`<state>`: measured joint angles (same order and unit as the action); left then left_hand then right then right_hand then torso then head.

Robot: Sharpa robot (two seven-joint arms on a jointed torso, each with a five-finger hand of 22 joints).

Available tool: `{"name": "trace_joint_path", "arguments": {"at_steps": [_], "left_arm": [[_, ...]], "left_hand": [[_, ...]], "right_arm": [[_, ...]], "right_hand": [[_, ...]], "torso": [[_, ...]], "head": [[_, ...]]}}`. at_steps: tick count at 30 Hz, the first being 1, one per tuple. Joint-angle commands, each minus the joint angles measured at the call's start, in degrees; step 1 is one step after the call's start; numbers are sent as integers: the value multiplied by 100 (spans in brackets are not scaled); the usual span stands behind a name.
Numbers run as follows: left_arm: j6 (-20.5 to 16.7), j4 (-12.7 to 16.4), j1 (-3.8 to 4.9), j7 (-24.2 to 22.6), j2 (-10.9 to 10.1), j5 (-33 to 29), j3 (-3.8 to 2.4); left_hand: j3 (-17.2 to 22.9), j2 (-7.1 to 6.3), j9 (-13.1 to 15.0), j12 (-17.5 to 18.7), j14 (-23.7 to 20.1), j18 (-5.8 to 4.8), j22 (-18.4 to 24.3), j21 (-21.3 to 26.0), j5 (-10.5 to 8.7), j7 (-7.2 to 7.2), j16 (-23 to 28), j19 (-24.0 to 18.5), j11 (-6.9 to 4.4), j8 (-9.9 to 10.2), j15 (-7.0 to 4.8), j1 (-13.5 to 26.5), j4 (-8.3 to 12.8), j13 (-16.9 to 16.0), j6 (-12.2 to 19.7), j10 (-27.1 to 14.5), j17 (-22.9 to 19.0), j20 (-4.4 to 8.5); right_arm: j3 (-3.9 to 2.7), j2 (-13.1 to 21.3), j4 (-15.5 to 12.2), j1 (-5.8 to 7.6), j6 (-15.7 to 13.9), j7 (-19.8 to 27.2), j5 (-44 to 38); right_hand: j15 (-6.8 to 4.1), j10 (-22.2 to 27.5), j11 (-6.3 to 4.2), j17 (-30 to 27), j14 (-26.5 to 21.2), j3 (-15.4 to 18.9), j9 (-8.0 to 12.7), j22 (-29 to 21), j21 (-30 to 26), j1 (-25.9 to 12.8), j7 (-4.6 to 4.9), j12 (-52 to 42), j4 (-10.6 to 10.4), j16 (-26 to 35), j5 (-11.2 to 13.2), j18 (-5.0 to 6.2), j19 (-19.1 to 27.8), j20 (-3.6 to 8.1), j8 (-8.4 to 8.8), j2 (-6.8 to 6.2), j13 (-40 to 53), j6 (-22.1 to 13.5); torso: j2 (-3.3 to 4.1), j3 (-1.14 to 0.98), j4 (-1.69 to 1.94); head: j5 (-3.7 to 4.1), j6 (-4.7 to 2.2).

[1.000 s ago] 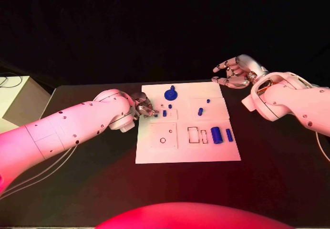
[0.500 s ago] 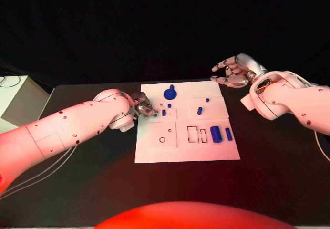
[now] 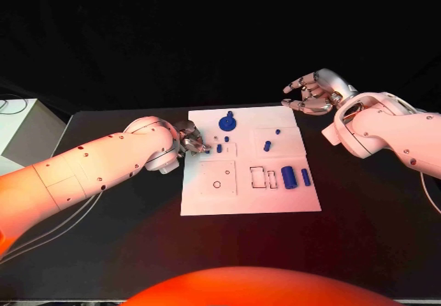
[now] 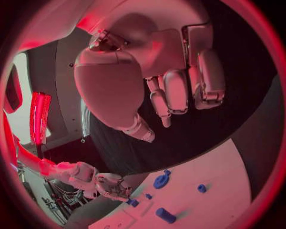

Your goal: Assemble the parts on the task board

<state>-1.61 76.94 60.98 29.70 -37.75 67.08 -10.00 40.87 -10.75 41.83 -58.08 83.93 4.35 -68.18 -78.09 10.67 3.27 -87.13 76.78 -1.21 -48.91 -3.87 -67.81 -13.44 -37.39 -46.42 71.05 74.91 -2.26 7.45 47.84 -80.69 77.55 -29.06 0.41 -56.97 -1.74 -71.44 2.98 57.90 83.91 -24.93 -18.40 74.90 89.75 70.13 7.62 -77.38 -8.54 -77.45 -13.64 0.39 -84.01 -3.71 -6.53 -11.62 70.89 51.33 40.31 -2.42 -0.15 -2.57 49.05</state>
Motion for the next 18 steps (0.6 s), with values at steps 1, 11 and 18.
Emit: {"name": "trace_joint_path", "arguments": {"at_steps": [1,11,18], "left_arm": [[78,6,-1,-52,5,47,2],[35,-11,-2,-70,29,120,26],[63,-26,-2,-73,34,159,60]], "left_hand": [[1002,51,6,-5,481,42,-4,-18,21,-35,-36,25,-9,-21,-49,18,963,5,-24,29,1068,15],[1005,53,4,-2,481,41,-5,-18,18,-35,-36,26,-9,-20,-48,20,964,9,-25,29,1066,15],[1011,58,3,5,479,42,-2,-17,12,-34,-31,24,-9,-19,-48,23,966,20,-26,27,1058,15]], "right_arm": [[-3,-3,-8,-1,53,31,-38],[-3,1,-10,-1,57,30,-38],[-3,3,-11,-1,59,28,-38]], "right_hand": [[27,-13,28,5,24,0,-5,1510,25,-69,45,5,-46,17,3,-39,-599,-40,34,-5,5,-12],[27,-13,28,5,24,0,-5,1510,25,-69,45,5,-46,17,3,-39,-599,-40,34,-5,5,-12],[27,-13,28,5,24,0,-5,1510,25,-69,45,5,-46,17,3,-39,-599,-40,34,-5,5,-12]], "torso": [[0,4,1],[4,3,-6],[0,1,0]], "head": [[-2,-1],[5,16],[16,26]]}}
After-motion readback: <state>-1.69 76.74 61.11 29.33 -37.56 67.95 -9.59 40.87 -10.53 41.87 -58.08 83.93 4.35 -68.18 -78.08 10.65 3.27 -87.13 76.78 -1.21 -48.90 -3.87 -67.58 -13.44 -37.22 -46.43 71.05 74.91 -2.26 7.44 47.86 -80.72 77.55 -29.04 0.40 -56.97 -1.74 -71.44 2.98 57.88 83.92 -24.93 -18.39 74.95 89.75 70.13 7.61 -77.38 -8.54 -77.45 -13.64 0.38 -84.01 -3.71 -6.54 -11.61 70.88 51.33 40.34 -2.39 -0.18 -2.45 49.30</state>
